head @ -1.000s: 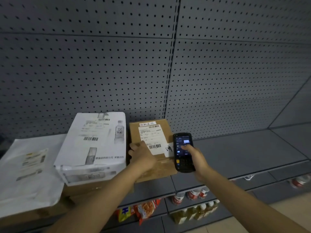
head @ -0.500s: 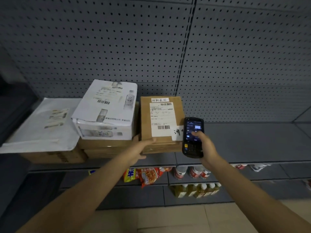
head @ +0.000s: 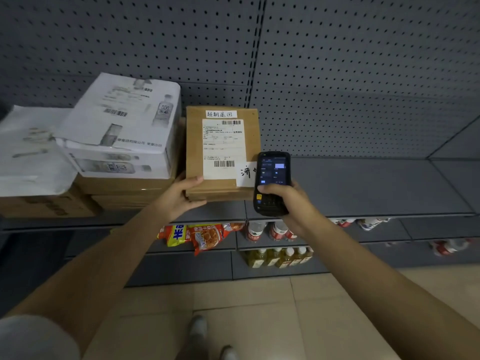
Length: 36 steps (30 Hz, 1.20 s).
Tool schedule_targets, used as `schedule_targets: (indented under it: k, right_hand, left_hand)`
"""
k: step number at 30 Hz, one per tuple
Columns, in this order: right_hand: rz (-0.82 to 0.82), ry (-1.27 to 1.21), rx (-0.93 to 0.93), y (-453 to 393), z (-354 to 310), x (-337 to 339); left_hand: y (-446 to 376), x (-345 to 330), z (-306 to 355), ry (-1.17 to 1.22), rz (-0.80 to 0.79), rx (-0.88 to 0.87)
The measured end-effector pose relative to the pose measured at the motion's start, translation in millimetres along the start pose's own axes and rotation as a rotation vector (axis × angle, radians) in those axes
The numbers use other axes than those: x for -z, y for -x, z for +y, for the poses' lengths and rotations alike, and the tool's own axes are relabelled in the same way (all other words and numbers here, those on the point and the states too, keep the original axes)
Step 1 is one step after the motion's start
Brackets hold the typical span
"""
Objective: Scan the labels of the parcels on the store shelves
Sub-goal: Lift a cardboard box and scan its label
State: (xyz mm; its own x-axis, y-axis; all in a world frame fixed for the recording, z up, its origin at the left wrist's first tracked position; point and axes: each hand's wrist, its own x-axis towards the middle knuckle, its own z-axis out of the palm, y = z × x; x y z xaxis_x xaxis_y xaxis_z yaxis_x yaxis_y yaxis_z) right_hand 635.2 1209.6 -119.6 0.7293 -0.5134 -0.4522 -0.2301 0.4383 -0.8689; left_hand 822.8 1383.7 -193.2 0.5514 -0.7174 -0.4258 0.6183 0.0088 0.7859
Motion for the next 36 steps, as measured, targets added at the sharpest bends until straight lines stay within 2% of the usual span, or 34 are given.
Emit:
schedule_targets:
  k: [4,10,18,36]
  right_hand:
    - [-0.104,0.049,-0.105,21,0,4]
    - [-0.269,-0.01,-0.149,44,10,-4]
    - [-0.276,-0.032,-0.131,59,26,-2]
    - [-0.342,-0.111,-0.095,76,21,-22]
  left_hand:
    - [1,-2,-13,0.02,-0.015,-0.018]
    - [0,-6,-32,-0.071,-0.039,-0.076]
    - [-2,-1,-47,-0.175,-0.039,-0.18]
    - [3,-2,-47,-0.245,-0.01,-0.195]
